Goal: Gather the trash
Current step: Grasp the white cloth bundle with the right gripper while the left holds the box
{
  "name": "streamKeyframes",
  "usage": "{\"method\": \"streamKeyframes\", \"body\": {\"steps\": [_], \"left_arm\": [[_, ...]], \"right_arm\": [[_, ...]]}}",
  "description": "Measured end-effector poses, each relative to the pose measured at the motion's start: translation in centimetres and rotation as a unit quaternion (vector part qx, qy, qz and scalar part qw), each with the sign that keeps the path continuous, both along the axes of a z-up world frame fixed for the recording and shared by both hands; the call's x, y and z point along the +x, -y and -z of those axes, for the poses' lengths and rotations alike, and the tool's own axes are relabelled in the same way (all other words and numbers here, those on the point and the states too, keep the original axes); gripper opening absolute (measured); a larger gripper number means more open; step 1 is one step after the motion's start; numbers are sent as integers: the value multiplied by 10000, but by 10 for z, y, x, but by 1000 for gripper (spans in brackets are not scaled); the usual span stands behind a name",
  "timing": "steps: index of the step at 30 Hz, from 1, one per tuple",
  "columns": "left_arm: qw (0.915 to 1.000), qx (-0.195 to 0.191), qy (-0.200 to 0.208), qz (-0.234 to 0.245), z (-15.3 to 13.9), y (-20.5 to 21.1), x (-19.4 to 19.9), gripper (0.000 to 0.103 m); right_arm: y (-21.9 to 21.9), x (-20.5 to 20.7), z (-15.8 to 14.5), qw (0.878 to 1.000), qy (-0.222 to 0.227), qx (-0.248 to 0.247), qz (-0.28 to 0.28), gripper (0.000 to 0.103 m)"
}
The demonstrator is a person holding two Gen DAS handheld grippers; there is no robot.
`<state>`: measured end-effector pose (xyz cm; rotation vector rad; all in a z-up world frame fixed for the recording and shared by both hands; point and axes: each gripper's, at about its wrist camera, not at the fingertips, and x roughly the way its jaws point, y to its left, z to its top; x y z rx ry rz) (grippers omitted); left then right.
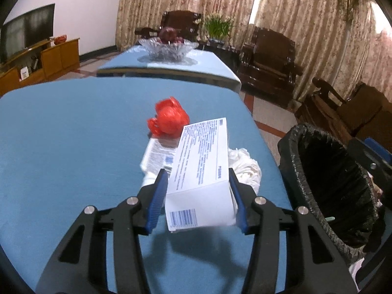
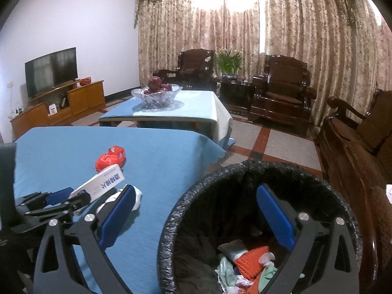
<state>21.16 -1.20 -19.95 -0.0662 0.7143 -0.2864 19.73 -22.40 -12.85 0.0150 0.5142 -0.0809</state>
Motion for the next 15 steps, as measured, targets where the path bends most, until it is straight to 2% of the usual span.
{"method": "streamKeyframes", "body": {"steps": [6, 15], "left_arm": [[9983, 231, 344, -414, -20, -35, -21, 47], [9943, 366, 363, -937, -24, -81, -28, 47]], "right_arm": [[-21, 8, -3, 9993, 91, 217, -279, 97], [-79, 24, 2, 9957, 121, 281, -871, 96]]}}
